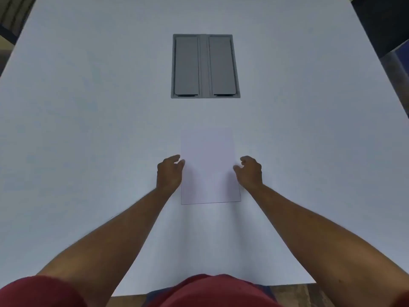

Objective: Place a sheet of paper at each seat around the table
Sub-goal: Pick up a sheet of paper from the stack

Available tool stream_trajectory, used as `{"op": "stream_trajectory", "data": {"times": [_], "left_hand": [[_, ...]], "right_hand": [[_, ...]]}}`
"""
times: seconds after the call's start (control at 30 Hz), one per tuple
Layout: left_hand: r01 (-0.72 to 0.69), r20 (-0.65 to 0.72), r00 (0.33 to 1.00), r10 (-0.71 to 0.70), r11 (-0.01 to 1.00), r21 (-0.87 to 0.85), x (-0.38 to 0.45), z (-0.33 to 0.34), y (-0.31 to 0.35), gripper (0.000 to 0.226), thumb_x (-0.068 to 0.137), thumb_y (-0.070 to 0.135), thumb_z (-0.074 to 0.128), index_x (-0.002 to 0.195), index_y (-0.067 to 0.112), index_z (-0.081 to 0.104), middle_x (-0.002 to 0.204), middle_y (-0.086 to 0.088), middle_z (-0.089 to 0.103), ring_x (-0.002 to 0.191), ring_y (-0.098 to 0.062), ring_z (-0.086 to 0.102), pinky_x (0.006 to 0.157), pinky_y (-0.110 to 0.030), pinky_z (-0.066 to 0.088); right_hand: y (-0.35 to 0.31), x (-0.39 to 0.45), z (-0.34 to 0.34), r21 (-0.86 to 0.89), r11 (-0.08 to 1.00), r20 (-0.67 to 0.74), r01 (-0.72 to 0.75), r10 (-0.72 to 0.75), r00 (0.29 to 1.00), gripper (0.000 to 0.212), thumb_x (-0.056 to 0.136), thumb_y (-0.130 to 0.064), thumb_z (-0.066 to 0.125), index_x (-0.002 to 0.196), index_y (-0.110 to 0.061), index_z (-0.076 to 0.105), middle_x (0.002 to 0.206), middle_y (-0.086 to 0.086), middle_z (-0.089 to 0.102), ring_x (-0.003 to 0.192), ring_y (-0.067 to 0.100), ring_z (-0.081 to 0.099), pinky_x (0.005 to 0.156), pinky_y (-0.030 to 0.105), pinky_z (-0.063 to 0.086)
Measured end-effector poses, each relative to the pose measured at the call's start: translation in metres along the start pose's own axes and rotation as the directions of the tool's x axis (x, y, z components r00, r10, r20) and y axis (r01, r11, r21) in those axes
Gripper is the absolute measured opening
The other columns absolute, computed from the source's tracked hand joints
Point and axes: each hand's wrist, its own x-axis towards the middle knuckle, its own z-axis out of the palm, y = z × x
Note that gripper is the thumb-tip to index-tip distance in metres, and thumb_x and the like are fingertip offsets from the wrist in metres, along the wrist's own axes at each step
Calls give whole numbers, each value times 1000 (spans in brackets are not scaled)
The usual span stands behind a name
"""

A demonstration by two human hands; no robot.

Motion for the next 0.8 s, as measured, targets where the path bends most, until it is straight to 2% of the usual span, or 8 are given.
{"op": "stream_trajectory", "data": {"times": [0.13,0.2,0.3,0.37,0.43,0.57,0.7,0.8], "left_hand": [[154,30,988,-152,987,-45,13,6,-5,32,106,17,64,128,-5,72,135,-23,72,130,-37,65,108,-36,47],[202,35,979,-200,977,-73,17,12,-8,30,106,15,62,126,-6,72,133,-25,71,128,-39,65,104,-34,48],[246,32,969,-244,963,-114,20,19,-11,32,108,13,61,136,4,73,137,-14,74,130,-31,67,100,-25,48],[254,25,967,-253,959,-129,21,21,-12,33,109,12,60,139,6,71,139,-11,73,132,-27,66,105,-28,48],[257,26,966,-256,957,-136,23,22,-14,32,108,11,60,137,7,72,135,-11,75,128,-29,69,106,-30,51],[279,20,960,-279,946,-166,29,24,-18,30,107,11,62,134,7,74,126,-15,78,120,-34,73,110,-43,56],[285,12,958,-287,941,-181,30,24,-19,27,106,12,63,128,5,76,120,-15,80,117,-36,75,107,-43,58],[298,11,954,-301,937,-183,28,23,-15,30,106,13,64,133,5,74,125,-15,79,119,-35,74,110,-46,57]], "right_hand": [[5,13,5,104,985,11,-136,135,991,43,94,-14,76,135,-6,65,129,15,73,123,32,67,107,39,52],[7,19,10,139,973,9,-186,187,982,38,91,-12,77,127,-7,67,122,13,76,115,32,70,103,41,56],[8,28,15,187,957,-20,-221,229,973,32,88,-7,78,119,-7,70,115,12,77,98,28,70,86,30,53],[10,32,18,214,949,-29,-232,244,969,32,86,-7,80,117,-7,70,115,12,76,99,27,70,84,29,52],[12,35,21,243,940,-28,-240,254,967,35,85,-8,84,117,-6,70,115,12,75,104,28,71,89,31,54],[15,39,25,279,928,-22,-246,263,965,37,83,-6,89,115,-4,71,107,9,71,94,22,66,86,29,51],[15,39,25,285,924,-19,-255,271,962,33,83,-3,88,111,-1,72,102,7,70,90,21,65,82,27,49],[14,40,24,282,924,-1,-259,270,963,30,86,-5,87,112,-1,72,102,7,69,91,21,64,81,26,46]]}}
